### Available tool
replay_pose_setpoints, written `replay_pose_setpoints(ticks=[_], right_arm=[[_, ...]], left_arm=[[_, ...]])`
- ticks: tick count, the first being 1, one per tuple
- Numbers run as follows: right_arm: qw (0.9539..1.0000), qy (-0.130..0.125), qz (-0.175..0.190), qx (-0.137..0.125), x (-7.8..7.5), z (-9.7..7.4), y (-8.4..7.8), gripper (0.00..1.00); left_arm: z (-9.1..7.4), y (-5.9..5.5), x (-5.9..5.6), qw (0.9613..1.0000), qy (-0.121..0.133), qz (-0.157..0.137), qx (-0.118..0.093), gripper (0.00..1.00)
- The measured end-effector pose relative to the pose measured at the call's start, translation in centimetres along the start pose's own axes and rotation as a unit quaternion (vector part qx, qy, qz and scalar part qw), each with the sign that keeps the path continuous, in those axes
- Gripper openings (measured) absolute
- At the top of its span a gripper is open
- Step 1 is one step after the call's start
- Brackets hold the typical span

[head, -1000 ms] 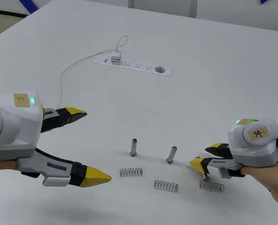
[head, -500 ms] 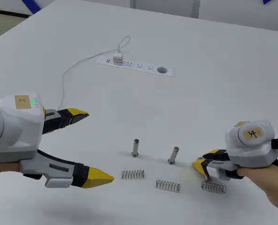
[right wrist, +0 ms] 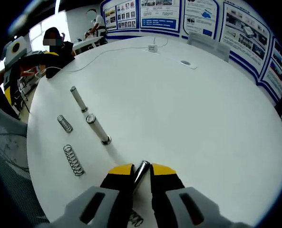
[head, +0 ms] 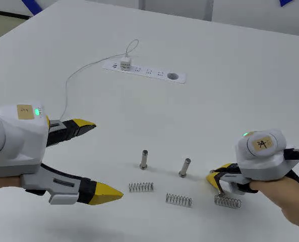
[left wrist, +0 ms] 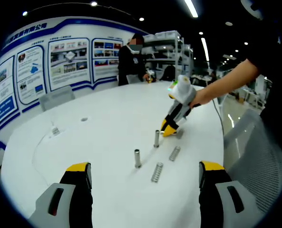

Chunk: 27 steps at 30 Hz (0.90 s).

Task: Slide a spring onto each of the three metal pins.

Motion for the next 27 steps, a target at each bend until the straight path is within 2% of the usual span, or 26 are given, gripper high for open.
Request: replay_pose_setpoints(ticks=[4,8,14,16,27], right_arm=[[0.9999,0.003,0.008,0.013,0.3,0.0,0.3,0.11],[0.9985,0.014,0.042,0.032,0.0,0.0,0.6,0.09],[0.9981,0.016,0.026,0.055,0.0,-0.1,1.1,0.08],[0.9982,0.017,0.01,0.056,-0.1,-0.2,1.0,0.08],[0.9981,0.01,-0.003,0.06,0.2,-0.3,1.0,0.07]], left_arm=[[0.0,-0.1,-0.1,1.0,0.0,-0.001,-0.003,0.95],[-0.1,0.0,-0.1,1.0,0.001,0.0,-0.004,0.95],[-0.2,-0.1,-0.1,1.0,0.003,0.0,-0.007,0.95],[-0.3,-0.2,-0.1,0.9999,0.006,-0.002,-0.008,0.95],[-0.7,-0.1,-0.1,0.9998,0.012,-0.01,-0.016,0.95]])
Point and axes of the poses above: the centre of the closed fingertips' face, and the gripper's own axes: z roughly forward along the fingers, x roughly to its left, y roughly out of its top, the point moved 10 cm from there along -z, roughly backward along the fingers, and after that the axes turned 13 degrees about x, right-handed, at the moved point
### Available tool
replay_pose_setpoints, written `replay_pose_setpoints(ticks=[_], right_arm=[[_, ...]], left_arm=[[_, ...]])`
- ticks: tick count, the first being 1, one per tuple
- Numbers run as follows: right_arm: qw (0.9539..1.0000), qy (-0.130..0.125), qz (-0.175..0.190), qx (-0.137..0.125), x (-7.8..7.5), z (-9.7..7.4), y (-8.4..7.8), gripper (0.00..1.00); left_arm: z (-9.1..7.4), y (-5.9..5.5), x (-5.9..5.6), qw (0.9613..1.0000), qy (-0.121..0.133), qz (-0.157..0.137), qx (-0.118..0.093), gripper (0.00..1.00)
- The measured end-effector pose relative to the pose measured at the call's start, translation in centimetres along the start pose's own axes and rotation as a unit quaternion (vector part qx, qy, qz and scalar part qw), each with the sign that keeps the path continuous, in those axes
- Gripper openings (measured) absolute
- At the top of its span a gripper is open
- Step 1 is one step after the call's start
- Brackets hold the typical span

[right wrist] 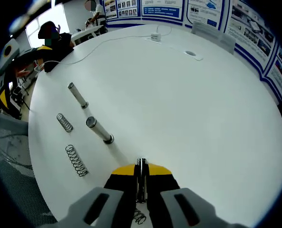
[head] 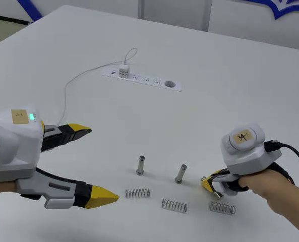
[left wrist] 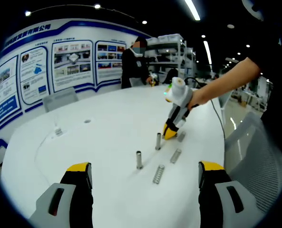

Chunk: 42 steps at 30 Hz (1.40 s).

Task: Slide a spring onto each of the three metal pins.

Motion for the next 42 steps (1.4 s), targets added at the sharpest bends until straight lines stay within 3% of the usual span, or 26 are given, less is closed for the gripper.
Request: replay_pose_setpoints(ticks=[22,27,42], right_arm=[[0.9986,-0.013,0.006,-0.051,-0.3,-1.8,-0.3,0.07],[0.998,-0.014,0.01,-0.06,-0.3,-2.1,-0.5,0.07],[0.996,-0.02,0.012,-0.087,-0.3,-3.2,-1.4,0.07]], left_arm=[[-0.3,0.3,-0.3,0.9999,0.009,0.005,-0.006,0.95],[-0.7,0.7,0.0,0.9994,0.016,-0.009,-0.029,0.95],[-1.4,1.4,-0.1,0.999,0.018,-0.014,-0.038,0.95]])
Point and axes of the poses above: the centre of the closed fingertips' face, and the gripper's own axes: z roughly forward along the fingers, x roughly to its left, y roughly out of its top, the point moved 10 cm from there along -z, roughly backward along the fingers, and after that the axes turned 13 degrees about x, right-handed, at the moved point
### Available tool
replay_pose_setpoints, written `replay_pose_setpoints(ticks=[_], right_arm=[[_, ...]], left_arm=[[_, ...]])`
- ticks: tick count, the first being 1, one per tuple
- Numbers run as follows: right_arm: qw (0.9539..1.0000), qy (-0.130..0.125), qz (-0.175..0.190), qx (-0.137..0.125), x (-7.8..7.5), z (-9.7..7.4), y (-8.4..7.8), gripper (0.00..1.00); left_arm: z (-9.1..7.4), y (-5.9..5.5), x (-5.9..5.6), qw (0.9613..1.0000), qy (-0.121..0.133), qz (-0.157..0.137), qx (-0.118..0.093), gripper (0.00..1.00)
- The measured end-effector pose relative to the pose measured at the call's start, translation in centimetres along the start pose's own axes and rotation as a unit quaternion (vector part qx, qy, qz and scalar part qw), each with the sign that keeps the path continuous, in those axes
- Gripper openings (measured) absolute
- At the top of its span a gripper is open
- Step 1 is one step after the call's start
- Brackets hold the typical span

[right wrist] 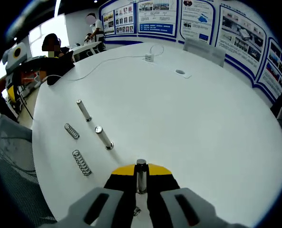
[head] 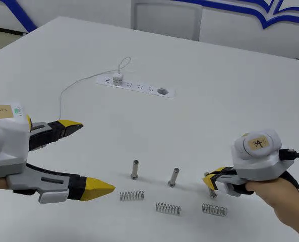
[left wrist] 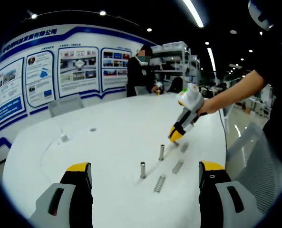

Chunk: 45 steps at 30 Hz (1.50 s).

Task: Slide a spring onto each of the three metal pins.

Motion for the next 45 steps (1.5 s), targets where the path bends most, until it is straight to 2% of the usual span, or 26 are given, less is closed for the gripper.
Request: replay_pose_setpoints(ticks=[8,14,20,23,31,35,38,45], right_arm=[[0.9998,0.002,0.007,-0.018,-0.1,-0.3,-0.6,0.07],[0.999,0.004,0.011,-0.043,-0.2,-0.5,-0.6,0.07],[0.9967,0.002,0.012,-0.081,-0.1,-0.6,-0.8,0.07],[0.9951,0.002,0.0,-0.099,0.0,-0.6,-0.9,0.07],[0.9941,0.002,0.001,-0.109,-0.3,-0.1,-1.5,0.07],[0.9913,0.01,0.017,-0.13,-0.5,0.0,-1.8,0.07],[0.9914,0.002,0.016,-0.13,-0.6,0.0,-1.8,0.08],[0.9894,0.005,0.019,-0.144,-0.4,0.2,-2.1,0.08]], left_arm=[[-0.3,0.2,-0.1,1.0,0.001,0.001,0.002,0.95],[-0.4,0.3,-0.3,1.0,0.0,0.003,0.004,0.95],[-0.5,0.4,-0.6,1.0,0.001,0.005,0.008,0.95],[-0.6,0.4,-0.7,0.9999,0.002,0.006,0.011,0.95],[-0.8,0.0,-1.0,0.9998,0.002,0.005,0.019,0.95],[-0.9,0.0,-1.1,0.9998,0.003,0.005,0.02,0.95],[-1.0,0.1,-1.1,0.9998,0.003,0.002,0.019,0.95],[-1.0,0.1,-1.3,0.9997,0.002,0.004,0.023,0.95]])
Point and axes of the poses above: the centre of the closed fingertips' face, and the gripper's own axes: z roughly forward along the fingers, x roughly to its left, y roughly out of its top, the point moved 10 cm from there along -z, roughly backward along the fingers, and after that the axes turned 13 degrees about x, right-handed, at the moved point
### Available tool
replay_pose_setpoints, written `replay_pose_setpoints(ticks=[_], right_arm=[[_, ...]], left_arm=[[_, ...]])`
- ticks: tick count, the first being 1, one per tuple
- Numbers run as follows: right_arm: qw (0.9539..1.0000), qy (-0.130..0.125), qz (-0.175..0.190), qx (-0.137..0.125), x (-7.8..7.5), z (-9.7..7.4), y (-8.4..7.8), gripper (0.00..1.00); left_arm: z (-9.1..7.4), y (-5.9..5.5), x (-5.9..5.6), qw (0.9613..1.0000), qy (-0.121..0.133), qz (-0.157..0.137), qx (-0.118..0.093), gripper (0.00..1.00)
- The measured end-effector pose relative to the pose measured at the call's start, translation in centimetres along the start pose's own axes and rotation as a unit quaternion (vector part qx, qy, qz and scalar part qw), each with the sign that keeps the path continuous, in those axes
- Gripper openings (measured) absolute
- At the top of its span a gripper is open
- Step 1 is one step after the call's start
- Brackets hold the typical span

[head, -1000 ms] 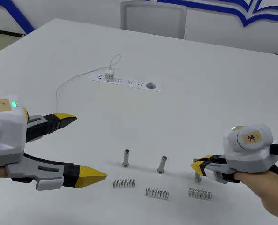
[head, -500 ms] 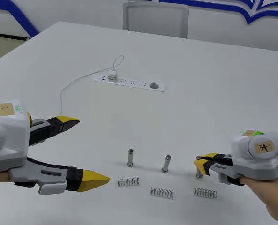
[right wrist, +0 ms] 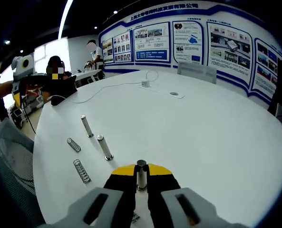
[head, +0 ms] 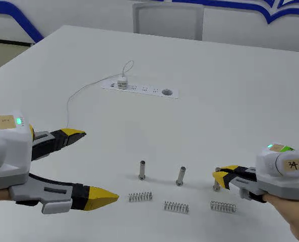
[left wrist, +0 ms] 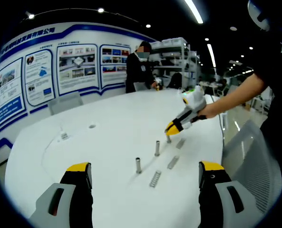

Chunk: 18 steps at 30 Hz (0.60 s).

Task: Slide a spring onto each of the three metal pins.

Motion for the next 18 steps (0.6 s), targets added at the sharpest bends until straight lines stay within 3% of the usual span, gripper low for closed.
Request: replay_pose_setpoints(ticks=[7,18], right_arm=[[0.9999,-0.009,0.01,-0.004,-0.2,-0.4,-0.5,0.08],[0.9998,-0.013,-0.011,0.01,0.1,-1.2,-1.1,0.08]], left_arm=[[0.1,-0.3,-0.1,1.0,-0.002,0.002,0.008,0.95],[0.4,-0.1,-0.6,1.0,-0.007,0.005,0.003,0.95]])
Point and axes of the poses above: the centre of the closed fingertips' face, and the gripper's own axes: z roughly forward along the fingers, x roughly to its left, y roughly out of its top, the point moved 10 cm from there along -z, roughly backward along the fingers, and after that the axes turned 13 degrees about x, right-handed, at the moved point
